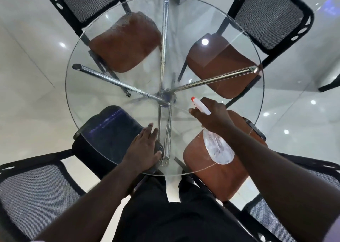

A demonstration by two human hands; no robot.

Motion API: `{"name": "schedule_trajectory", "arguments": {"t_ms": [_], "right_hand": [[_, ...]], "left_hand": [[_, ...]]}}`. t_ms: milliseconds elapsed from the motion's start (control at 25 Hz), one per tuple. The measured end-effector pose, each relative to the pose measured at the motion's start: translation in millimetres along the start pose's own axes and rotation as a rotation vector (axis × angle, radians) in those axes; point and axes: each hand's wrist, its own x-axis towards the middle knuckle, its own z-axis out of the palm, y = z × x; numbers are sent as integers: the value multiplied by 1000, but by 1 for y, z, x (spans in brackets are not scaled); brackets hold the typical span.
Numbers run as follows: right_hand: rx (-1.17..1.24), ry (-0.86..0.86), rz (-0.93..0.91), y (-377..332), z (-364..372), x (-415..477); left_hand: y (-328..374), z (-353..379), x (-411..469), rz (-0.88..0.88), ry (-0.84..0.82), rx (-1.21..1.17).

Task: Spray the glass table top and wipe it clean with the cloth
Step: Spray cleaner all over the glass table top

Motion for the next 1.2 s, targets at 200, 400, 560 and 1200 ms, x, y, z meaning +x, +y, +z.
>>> {"name": "schedule_trajectory", "arguments": {"t_ms": [200, 400, 560, 1200], "right_hand": [[-45, 106, 81, 13, -5, -5], [21, 204, 167, 61, -20, -40], [167, 262, 254, 96, -35, -78], [98, -14, 100, 180, 13, -169]], "left_hand": [[4, 0, 12, 48, -47, 5], [31, 7, 11, 103, -70, 36], [56, 23, 9, 121, -83, 76], [112, 57, -24, 74, -108, 128]]}}
